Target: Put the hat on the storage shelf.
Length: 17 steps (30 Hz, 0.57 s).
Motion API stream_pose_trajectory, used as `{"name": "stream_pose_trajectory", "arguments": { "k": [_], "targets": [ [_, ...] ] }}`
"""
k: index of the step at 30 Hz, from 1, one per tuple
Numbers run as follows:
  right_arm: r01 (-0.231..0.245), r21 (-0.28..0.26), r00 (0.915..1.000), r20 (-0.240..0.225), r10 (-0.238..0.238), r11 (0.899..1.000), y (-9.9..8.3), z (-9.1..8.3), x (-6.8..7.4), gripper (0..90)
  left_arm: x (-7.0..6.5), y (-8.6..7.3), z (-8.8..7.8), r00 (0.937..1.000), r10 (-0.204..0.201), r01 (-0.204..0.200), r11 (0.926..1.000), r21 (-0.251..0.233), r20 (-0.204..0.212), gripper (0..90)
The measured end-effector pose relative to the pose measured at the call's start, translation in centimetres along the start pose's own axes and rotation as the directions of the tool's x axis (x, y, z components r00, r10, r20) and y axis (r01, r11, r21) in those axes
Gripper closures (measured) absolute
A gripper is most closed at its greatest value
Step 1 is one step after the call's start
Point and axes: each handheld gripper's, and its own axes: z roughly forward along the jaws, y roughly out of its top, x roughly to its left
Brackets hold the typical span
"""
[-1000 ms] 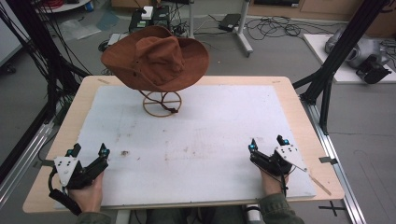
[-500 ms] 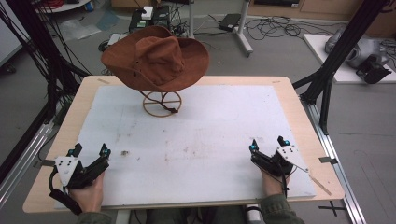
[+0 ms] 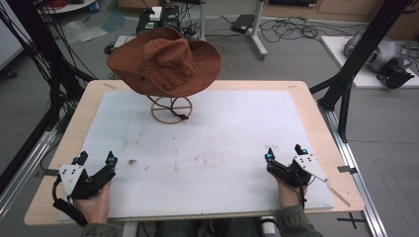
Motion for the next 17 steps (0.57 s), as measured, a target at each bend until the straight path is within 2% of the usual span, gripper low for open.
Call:
{"name": "stream_pose_trajectory", "arguments": {
  "k": [17],
  "targets": [
    [0.017, 0.014, 0.9998, -0.009, -0.017, 1.0, -0.19, 0.27, 0.25, 4.1, -0.03, -0.11, 0.47, 0.9999, 0.001, -0.001, 0.9999, 0.01, 0.01, 18.0]
  ]
}}
